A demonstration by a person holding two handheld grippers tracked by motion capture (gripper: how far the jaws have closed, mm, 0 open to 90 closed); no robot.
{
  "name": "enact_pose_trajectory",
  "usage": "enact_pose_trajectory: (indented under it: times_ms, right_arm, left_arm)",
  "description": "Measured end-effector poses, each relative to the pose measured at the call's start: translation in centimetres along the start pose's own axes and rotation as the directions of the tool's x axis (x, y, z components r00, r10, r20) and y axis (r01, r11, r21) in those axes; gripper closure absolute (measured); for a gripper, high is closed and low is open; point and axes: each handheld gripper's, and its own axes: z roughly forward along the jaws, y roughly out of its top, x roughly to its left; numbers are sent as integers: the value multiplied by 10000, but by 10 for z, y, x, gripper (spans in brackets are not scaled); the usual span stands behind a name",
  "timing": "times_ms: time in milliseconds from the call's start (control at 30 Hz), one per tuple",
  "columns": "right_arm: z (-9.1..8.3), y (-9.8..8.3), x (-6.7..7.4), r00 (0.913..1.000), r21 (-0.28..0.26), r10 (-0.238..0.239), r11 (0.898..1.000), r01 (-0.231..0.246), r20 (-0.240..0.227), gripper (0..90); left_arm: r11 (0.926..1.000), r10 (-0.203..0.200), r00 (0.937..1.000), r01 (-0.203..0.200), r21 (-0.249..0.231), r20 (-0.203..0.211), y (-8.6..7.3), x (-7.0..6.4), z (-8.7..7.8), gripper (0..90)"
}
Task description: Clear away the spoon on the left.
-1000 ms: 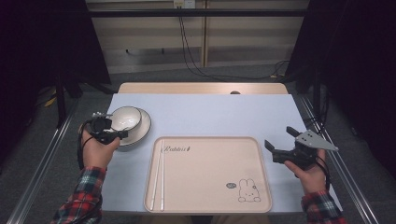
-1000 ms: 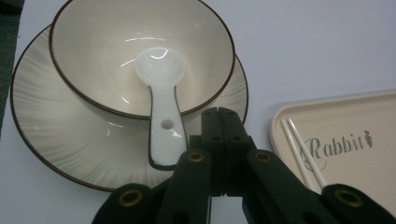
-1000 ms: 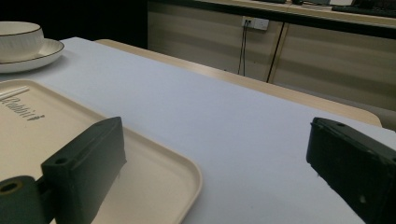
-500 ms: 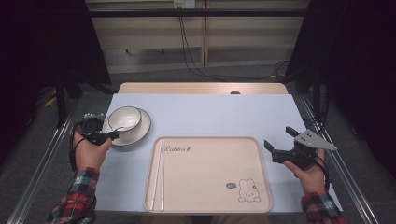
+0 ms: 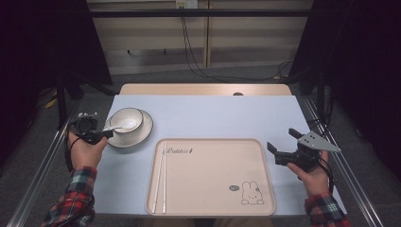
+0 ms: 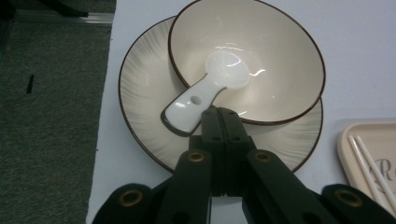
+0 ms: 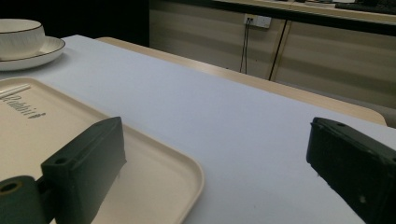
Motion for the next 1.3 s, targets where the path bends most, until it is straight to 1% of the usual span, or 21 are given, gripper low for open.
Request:
enact_pose_trajectory:
  times_ms: [33,67,200,267,300,333,400,433,500,567,600,667,767,833,933,967,1033,1133,1233,1267,1300]
  right_arm:
    - [0,0,0,10000,-11,-27,10000,27,-9,40]
    - [0,0,0,10000,-27,0,10000,0,4,40]
    - [0,0,0,10000,23,-3,10000,3,1,40]
    - [0,0,0,10000,12,-4,10000,4,-8,40]
    - [0,0,0,10000,16,-1,10000,1,-4,40]
    - [1,0,0,10000,26,-1,10000,1,34,40]
    - [1,-1,0,10000,60,50,10000,-51,37,40]
    - [1,-1,0,10000,65,47,10000,-47,28,40]
    - [1,-1,0,10000,70,53,10000,-53,31,40]
    - [1,-1,0,10000,67,10,10000,-10,10,40]
    - [1,-1,0,10000,87,53,9999,-54,13,40]
    - [0,-1,0,10000,40,17,10000,-17,0,40]
    - [0,0,0,10000,6,4,10000,-4,4,40]
    - [-1,0,0,10000,10,24,10000,-24,-22,40]
    - [-1,0,0,10000,20,-35,10000,35,50,40]
    - [-1,0,1,10000,-9,3,10000,-3,4,40]
    - [-1,1,1,10000,-64,-70,10000,70,23,40]
    - [-2,1,1,10000,-66,-47,10000,47,27,40]
    - [-2,1,1,10000,-59,-4,10000,4,59,40]
    - [-2,1,1,10000,-69,-28,10000,28,69,40]
    - [-2,1,1,10000,-59,-60,10000,61,75,40]
  left_arm:
    - [10000,-1,9999,1,-22,-107,0,1,1,900]
    - [9997,196,9997,-195,132,-138,1,3,0,900]
    - [9999,144,9996,-143,35,-239,4,7,2,900]
    - [10000,60,9997,-62,-57,-242,6,9,3,900]
    - [9996,-103,9995,95,-255,-286,7,8,6,900]
    - [9998,-12,9996,7,-186,-287,8,10,6,900]
    - [9994,-151,9991,139,-314,-385,9,10,9,900]
    - [9997,-76,9992,67,-246,-388,10,12,10,900]
    - [9992,-56,9986,35,-397,-522,11,13,13,900]
    - [9987,-202,9988,181,-470,-441,12,15,13,900]
    - [9988,-164,9987,141,-475,-475,12,16,13,900]
    - [9970,-403,9978,368,-677,-522,11,15,13,893]
    - [9961,-539,9974,504,-728,-471,10,16,9,862]
    - [9935,-757,9966,725,-877,-338,8,16,6,820]
    - [9902,-1000,9943,958,-1017,-366,3,18,4,775]
    - [9877,-1196,9923,1156,-1051,-326,2,18,3,756]
    - [9873,-1201,9921,1156,-1087,-357,-1,19,3,738]
    - [9836,-1351,9906,1312,-1235,-233,-3,21,5,674]
    - [9792,-1431,9893,1372,-1497,-293,-2,23,9,625]
    - [9763,-1546,9877,1492,-1570,-227,-2,23,10,616]
    - [9782,-1500,9884,1450,-1487,-233,0,24,11,619]
